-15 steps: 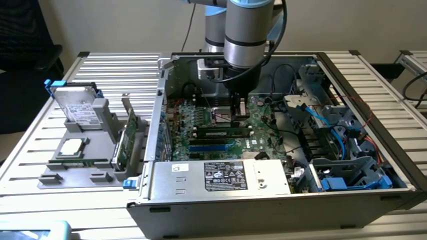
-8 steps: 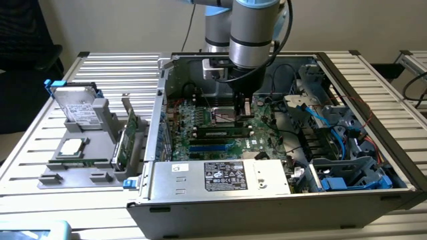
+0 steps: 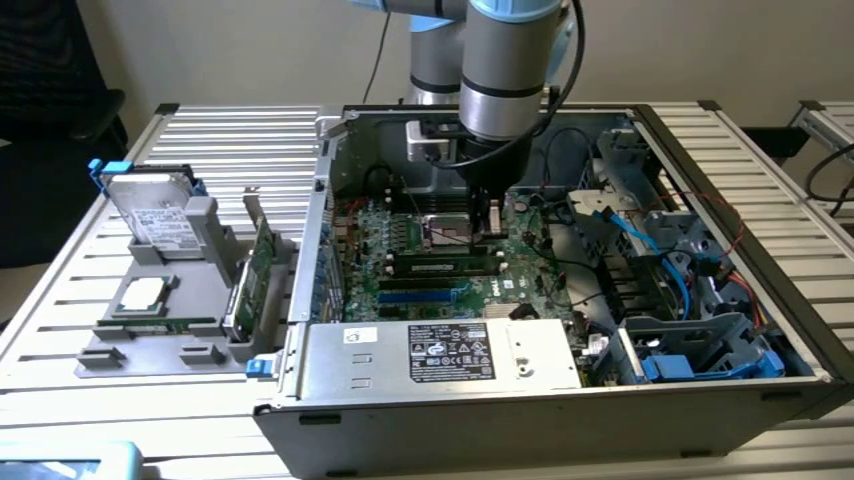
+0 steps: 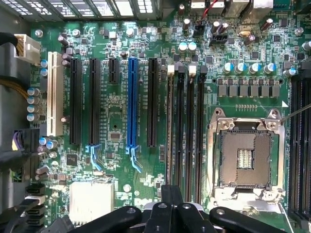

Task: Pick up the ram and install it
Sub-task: 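Press down the ram until it locks into place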

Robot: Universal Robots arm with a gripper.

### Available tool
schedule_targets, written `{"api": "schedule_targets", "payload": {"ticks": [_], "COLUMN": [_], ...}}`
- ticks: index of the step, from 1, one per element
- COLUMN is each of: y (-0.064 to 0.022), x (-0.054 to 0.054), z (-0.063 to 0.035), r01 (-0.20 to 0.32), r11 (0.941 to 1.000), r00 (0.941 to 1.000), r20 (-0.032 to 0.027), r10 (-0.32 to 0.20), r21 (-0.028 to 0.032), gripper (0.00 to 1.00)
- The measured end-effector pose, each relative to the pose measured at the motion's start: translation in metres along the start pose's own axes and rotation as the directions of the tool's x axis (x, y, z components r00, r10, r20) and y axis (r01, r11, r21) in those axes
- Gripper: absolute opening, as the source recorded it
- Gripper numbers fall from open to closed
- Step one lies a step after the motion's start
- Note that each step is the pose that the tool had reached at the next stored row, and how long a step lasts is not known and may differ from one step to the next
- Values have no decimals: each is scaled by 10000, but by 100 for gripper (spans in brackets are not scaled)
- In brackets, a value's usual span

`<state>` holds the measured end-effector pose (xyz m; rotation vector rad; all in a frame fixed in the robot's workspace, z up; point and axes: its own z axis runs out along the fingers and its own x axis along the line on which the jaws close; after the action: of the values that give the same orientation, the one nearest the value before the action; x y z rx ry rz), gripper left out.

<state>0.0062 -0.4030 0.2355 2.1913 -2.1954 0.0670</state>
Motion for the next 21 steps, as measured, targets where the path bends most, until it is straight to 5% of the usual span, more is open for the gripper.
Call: {"api": "schedule_targets", "payload": {"ticks": [21], "y": [-19], "x": [-3], "z": [93], "r01": [-6], "r11": [10000], "r00": [10000], "r20": [24], "r10": [6], "r21": [25], "gripper": [11]}}
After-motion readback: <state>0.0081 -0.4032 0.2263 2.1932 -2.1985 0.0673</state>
